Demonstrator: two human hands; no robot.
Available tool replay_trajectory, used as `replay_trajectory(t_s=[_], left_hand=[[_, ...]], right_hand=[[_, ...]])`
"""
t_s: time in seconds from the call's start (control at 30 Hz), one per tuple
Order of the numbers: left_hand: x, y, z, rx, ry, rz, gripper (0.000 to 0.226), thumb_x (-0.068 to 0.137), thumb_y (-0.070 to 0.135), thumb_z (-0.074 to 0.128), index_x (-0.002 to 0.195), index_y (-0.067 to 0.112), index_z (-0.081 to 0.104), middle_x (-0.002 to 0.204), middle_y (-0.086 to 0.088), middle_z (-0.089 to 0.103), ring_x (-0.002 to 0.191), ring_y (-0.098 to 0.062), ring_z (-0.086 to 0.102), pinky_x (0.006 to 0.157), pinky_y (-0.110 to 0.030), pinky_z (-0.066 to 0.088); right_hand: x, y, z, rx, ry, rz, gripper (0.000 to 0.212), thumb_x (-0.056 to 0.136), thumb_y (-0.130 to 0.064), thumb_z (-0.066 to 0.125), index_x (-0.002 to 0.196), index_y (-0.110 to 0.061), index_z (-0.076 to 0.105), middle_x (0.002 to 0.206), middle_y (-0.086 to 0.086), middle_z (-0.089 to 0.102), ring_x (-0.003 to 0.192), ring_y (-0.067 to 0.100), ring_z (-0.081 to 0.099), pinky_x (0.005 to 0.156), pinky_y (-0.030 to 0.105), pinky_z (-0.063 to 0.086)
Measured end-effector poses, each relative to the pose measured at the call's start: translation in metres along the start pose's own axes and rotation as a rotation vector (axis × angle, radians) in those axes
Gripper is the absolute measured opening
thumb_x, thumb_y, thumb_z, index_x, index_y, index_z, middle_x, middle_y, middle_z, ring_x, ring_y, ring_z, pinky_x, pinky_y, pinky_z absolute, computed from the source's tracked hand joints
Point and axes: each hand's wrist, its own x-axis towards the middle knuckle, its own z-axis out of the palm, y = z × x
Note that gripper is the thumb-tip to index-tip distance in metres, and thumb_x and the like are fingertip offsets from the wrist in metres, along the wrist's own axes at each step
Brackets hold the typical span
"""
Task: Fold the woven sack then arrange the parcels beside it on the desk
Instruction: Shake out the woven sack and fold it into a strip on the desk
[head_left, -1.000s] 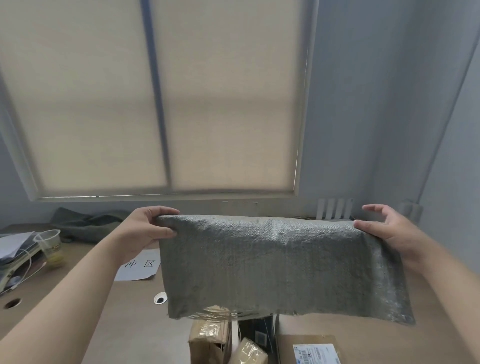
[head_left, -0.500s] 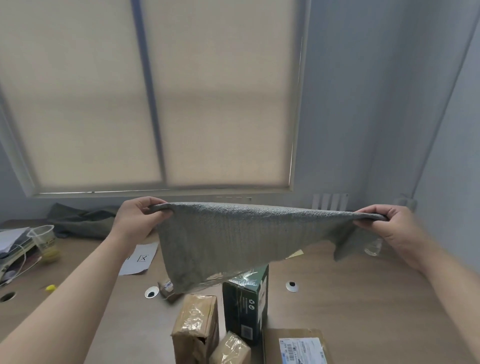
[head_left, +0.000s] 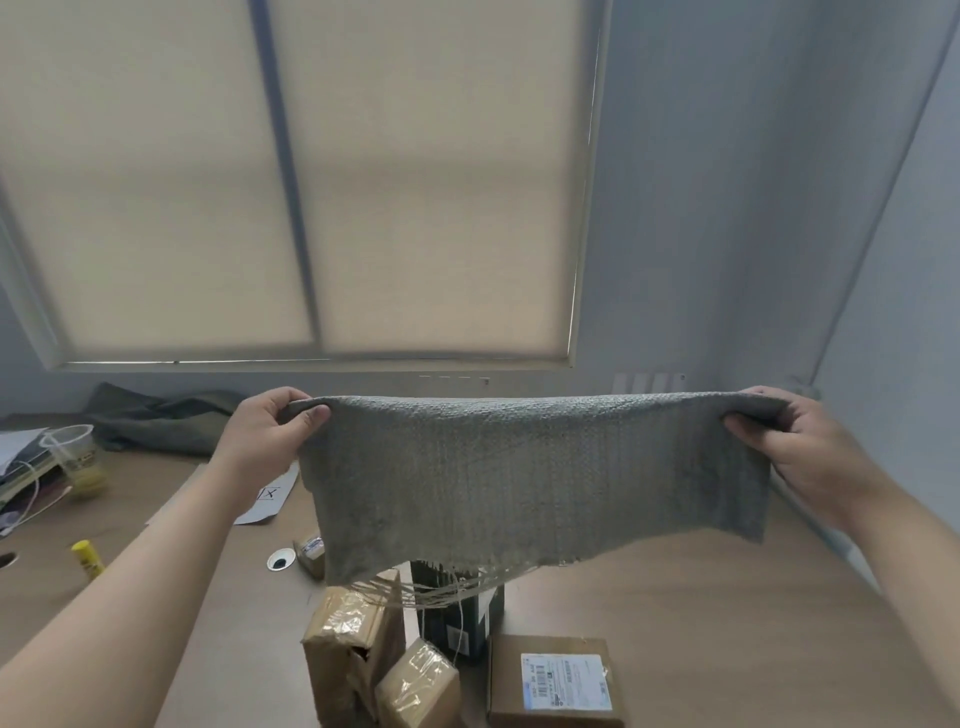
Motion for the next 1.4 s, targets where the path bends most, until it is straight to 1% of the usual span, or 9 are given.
replay_trajectory(t_s=[0.1,0.33,0.47,0.6,0.7,0.9,1.03,1.2,1.4], left_hand=[[-0.007,0.006,0.004,-0.240,-0.033,-0.131,0.011,0.098,0.008,0.060,0.088,0.011,0.059,0.080,-0.009,0.062,0.059,-0.020,0.075,0.052,-0.028,0.059],[0.001,-0.005,-0.011,-0.838,-0.054,-0.310,0.023,0.097,0.029,0.060,0.082,0.013,0.064,0.077,-0.006,0.066,0.076,-0.019,0.071,0.068,-0.026,0.062],[0.010,-0.020,-0.015,-0.728,-0.032,-0.390,0.016,0.089,0.007,0.070,0.081,0.017,0.060,0.079,-0.002,0.060,0.062,-0.009,0.064,0.061,-0.020,0.057],[0.020,-0.042,-0.026,-0.796,-0.122,-0.433,0.043,0.082,-0.013,0.066,0.108,0.019,0.056,0.091,-0.004,0.060,0.072,-0.013,0.067,0.056,-0.022,0.057],[0.020,-0.058,-0.039,-0.813,-0.367,-0.451,0.082,0.057,-0.005,0.088,0.130,0.012,0.056,0.109,-0.014,0.072,0.082,-0.022,0.076,0.065,-0.029,0.062],[0.018,-0.079,-0.035,-0.791,-0.566,-0.385,0.096,0.029,0.007,0.099,0.119,0.011,0.066,0.112,-0.018,0.072,0.093,-0.032,0.074,0.079,-0.046,0.062],[0.019,-0.077,-0.024,-0.722,-0.627,-0.354,0.088,0.025,0.015,0.101,0.107,0.006,0.072,0.108,-0.022,0.072,0.086,-0.033,0.075,0.070,-0.044,0.063],[0.027,-0.065,0.003,-0.558,-0.631,-0.309,0.102,0.018,0.023,0.103,0.111,0.003,0.068,0.107,-0.021,0.075,0.088,-0.032,0.075,0.071,-0.041,0.063],[0.032,-0.037,0.066,-0.448,-0.686,-0.337,0.098,0.026,0.029,0.103,0.113,0.001,0.069,0.115,-0.025,0.072,0.103,-0.041,0.069,0.098,-0.055,0.052]], right_hand=[[0.001,0.006,0.001,-0.141,0.016,-0.036,0.021,0.092,0.008,0.060,0.086,-0.009,0.070,0.081,0.007,0.065,0.082,0.019,0.057,0.066,0.014,0.047],[-0.004,0.007,0.025,-0.047,0.230,-0.038,0.031,0.085,0.014,0.064,0.080,-0.015,0.077,0.085,-0.002,0.073,0.069,-0.001,0.066,0.067,0.008,0.052],[-0.008,0.005,0.044,0.286,0.190,0.162,0.031,0.081,0.012,0.064,0.070,-0.014,0.076,0.078,0.002,0.076,0.069,0.013,0.074,0.069,0.024,0.062],[-0.017,0.002,0.061,0.476,0.171,0.236,0.043,0.076,0.020,0.041,0.075,-0.005,0.077,0.073,0.007,0.075,0.066,0.015,0.073,0.064,0.021,0.061],[-0.023,0.001,0.067,0.619,0.205,0.281,0.028,0.062,-0.012,0.057,0.074,-0.006,0.081,0.080,0.011,0.076,0.068,0.020,0.073,0.064,0.026,0.061],[-0.047,0.010,0.076,0.375,0.239,0.401,0.066,0.064,-0.013,0.084,0.123,-0.002,0.057,0.111,0.017,0.070,0.078,0.021,0.074,0.068,0.037,0.063],[-0.076,0.000,0.070,0.333,0.113,0.579,0.049,0.074,-0.001,0.063,0.122,0.006,0.058,0.101,0.024,0.074,0.075,0.031,0.076,0.060,0.041,0.063],[-0.094,0.004,0.047,0.291,0.142,0.637,0.079,0.045,-0.015,0.095,0.116,0.001,0.065,0.100,0.024,0.075,0.080,0.036,0.076,0.061,0.049,0.062],[-0.096,0.023,0.001,0.376,0.209,0.615,0.041,0.076,-0.021,0.070,0.111,-0.001,0.068,0.109,0.022,0.074,0.083,0.030,0.076,0.062,0.042,0.062]])
